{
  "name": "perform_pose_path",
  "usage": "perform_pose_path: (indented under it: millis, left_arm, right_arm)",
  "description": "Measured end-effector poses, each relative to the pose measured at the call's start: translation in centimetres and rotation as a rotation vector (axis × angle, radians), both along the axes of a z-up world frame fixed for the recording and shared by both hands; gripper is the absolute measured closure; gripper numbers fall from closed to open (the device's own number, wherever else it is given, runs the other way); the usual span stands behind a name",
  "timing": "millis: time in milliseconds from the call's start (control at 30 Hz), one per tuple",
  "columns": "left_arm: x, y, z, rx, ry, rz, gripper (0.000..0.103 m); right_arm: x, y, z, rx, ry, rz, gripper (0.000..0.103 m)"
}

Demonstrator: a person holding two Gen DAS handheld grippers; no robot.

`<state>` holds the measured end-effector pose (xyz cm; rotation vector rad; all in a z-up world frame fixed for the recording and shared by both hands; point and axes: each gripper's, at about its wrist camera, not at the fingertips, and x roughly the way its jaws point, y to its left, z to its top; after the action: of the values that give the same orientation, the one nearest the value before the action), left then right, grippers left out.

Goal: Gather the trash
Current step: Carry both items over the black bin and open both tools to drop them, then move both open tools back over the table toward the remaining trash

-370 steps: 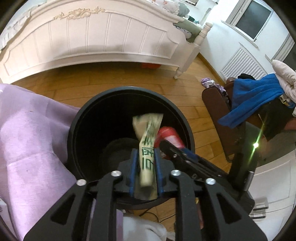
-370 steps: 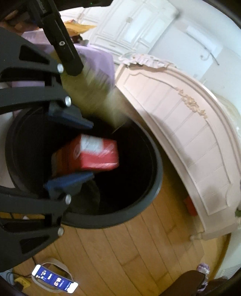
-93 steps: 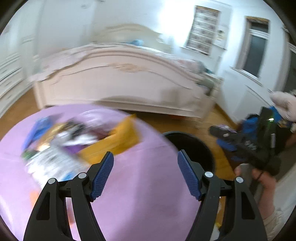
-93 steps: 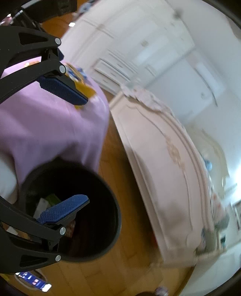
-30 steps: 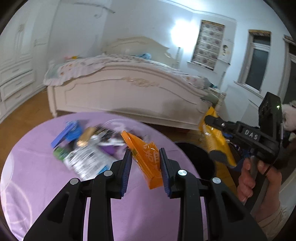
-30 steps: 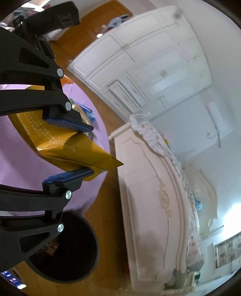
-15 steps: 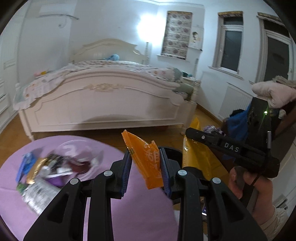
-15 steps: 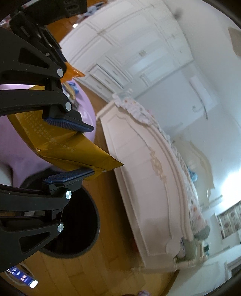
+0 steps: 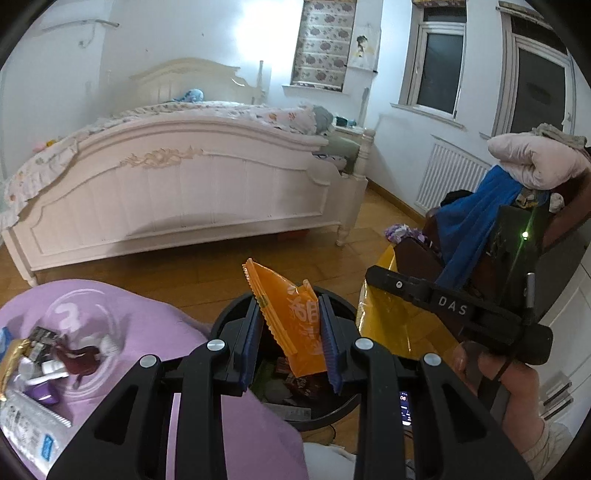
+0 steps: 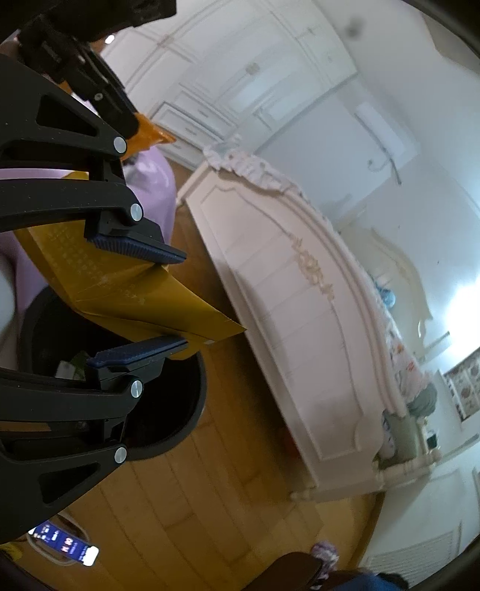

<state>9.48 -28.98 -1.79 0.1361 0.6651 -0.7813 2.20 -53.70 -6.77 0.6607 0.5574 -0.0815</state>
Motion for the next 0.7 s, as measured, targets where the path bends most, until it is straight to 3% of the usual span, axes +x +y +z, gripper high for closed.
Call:
perform_pose_path:
  millis: [600, 633, 700]
  left_arm:
    - [3.3, -4.7, -4.1, 0.049, 0.091, -0.043, 0.069]
    - [3.6, -4.9, -4.2, 0.052, 0.095, -0.044, 0.065]
    - [3.9, -5.1, -4.3, 0.054, 0.096, -0.035, 0.059]
  right_arm:
    - [2.6, -3.0, -5.7, 0.006, 0.091, -0.051, 0.061]
    - [2.8, -3.1, -5.7, 0.004, 0.096, -0.052, 0.058]
    - [2.9, -3.1, -5.8, 0.005, 0.097, -0.061, 0.040]
